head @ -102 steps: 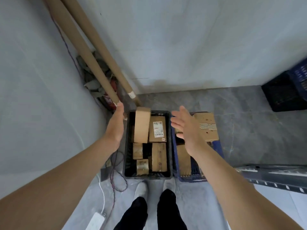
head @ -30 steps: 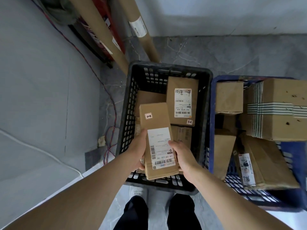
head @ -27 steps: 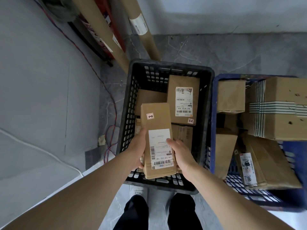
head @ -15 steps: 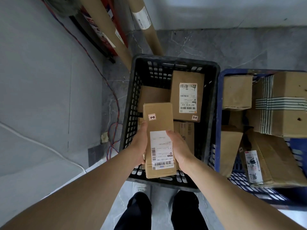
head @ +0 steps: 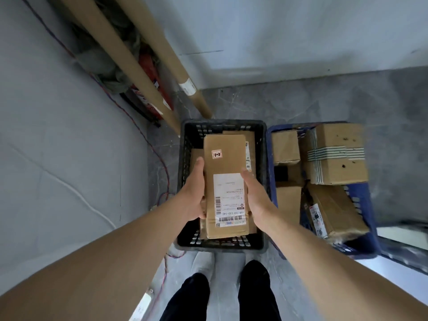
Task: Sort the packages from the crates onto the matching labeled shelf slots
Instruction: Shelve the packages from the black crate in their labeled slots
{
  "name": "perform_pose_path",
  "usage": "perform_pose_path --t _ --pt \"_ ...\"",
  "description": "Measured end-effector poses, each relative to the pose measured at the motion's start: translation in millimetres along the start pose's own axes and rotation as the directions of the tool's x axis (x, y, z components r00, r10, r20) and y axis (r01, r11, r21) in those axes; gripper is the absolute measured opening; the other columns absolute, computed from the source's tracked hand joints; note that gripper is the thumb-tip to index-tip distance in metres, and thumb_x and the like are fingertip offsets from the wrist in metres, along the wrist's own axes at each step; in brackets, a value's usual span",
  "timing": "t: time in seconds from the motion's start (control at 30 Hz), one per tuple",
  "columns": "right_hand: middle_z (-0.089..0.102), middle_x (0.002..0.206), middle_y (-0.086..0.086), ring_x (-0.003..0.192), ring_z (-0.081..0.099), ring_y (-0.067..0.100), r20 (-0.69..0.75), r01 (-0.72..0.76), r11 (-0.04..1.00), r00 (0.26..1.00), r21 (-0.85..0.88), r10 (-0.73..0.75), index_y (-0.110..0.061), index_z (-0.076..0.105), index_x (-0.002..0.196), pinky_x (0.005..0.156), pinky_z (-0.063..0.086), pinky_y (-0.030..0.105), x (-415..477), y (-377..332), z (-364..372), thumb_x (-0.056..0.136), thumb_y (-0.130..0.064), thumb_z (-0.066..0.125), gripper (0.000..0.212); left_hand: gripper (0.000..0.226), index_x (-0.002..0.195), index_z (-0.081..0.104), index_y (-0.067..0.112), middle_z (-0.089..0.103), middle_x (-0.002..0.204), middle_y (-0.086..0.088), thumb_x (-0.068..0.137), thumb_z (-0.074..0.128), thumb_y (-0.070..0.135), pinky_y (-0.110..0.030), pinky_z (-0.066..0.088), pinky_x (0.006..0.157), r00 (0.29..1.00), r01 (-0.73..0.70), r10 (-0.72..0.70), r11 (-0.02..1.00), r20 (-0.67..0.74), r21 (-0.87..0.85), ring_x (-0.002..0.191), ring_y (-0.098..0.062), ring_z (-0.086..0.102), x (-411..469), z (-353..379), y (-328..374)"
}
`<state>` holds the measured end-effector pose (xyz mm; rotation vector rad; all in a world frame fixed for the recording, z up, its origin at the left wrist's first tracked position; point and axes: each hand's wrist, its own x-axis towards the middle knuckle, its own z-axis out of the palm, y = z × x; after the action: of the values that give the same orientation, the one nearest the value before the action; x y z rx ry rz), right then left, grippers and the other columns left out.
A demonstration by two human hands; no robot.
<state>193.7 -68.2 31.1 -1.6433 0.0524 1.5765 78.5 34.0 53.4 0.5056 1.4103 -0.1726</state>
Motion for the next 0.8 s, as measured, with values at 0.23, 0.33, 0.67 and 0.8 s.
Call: perform_pose_path --t 0.23,0.33,0.67,0.8 --pt "0.08 0.101 0.0 0.09 0.077 0.017 -0.125 0.13 0.991 0.984 0.014 -0.127 -0.028 0.072 0.111 0.073 0.054 0.031 -100 -52 -1 0.106 -0.058 0.04 0.045 0.072 0.102 0.067 0.032 0.067 0.114 -0.006 0.09 0.019 0.084 -0.063 0.036 0.103 0.991 -0.099 0.092 0.993 0.099 0.065 0.113 -0.035 0.059 -97 24 23" --pt "0.08 0.085 0.001 0.083 0.078 0.022 -0.19 0.204 0.979 0.961 -0.005 -0.202 -0.022 0.073 0.095 0.075 0.057 0.035 -149 -68 -2 0.104 -0.06 0.041 0.052 0.073 0.106 0.069 0.032 0.067 0.121 -0.006 0.088 0.022 0.085 -0.066 0.034 0.105 0.981 -0.136 0.121 0.986 0.15 0.091 0.118 -0.035 0.058 -139 33 26" --pt "0.075 0.108 0.018 0.105 0.071 0.044 -0.329 0.463 0.885 0.844 0.044 -0.425 -0.012 0.07 0.11 0.086 0.057 0.055 -295 -79 -38 0.099 -0.063 0.044 0.058 0.078 0.12 0.066 0.034 0.068 0.125 -0.004 0.083 0.026 0.089 -0.076 0.027 0.106 0.914 -0.303 0.218 0.928 0.342 0.219 0.119 -0.035 0.059 -272 95 3" --pt "0.073 0.103 0.006 0.084 0.075 0.016 -0.453 0.512 0.858 0.772 0.028 -0.446 -0.011 0.06 0.122 0.065 0.06 0.033 -355 -69 -73 0.097 -0.066 0.05 0.061 0.07 0.114 0.062 0.035 0.066 0.123 0.001 0.086 0.024 0.087 -0.072 0.028 0.109 0.859 -0.391 0.244 0.881 0.45 0.268 0.117 -0.028 0.057 -338 139 -22"
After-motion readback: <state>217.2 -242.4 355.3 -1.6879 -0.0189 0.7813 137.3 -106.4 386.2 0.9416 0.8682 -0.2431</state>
